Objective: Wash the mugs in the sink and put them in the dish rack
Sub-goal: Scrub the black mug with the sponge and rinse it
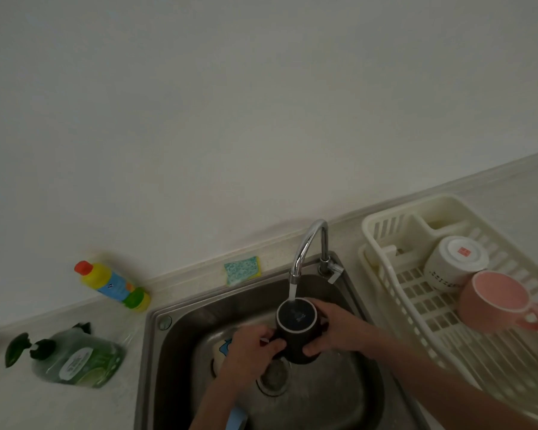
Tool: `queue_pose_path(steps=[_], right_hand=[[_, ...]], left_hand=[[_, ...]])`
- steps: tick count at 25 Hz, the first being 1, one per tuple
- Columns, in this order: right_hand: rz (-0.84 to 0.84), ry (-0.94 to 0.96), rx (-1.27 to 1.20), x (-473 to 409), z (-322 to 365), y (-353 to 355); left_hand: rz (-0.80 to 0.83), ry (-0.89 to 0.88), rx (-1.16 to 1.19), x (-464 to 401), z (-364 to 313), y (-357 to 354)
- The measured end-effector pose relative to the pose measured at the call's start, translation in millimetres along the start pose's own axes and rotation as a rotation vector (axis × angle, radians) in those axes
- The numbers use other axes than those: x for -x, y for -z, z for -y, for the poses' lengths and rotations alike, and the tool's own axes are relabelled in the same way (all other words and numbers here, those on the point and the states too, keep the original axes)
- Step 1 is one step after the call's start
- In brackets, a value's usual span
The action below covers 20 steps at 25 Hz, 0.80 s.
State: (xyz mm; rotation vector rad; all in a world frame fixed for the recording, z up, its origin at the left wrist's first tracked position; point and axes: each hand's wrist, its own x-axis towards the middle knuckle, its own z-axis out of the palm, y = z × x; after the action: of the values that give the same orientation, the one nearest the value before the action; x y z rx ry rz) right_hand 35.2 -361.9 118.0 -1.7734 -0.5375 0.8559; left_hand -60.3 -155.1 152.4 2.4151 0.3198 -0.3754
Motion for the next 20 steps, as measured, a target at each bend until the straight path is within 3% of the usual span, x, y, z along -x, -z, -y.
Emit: queue_pose_path(steps=[9, 20], right_hand=[[-0.04, 0.021, -0.006, -36.9, 10.8, -24.2], [-0.111, 0.091, 0.003, -32.8, 8.6, 23.2]], left_hand=[[-0.103, 0.077, 0.022, -3.8, 22.2, 29.7], [-0.096, -0.071, -0.104, -36.7, -19.8, 20.0]])
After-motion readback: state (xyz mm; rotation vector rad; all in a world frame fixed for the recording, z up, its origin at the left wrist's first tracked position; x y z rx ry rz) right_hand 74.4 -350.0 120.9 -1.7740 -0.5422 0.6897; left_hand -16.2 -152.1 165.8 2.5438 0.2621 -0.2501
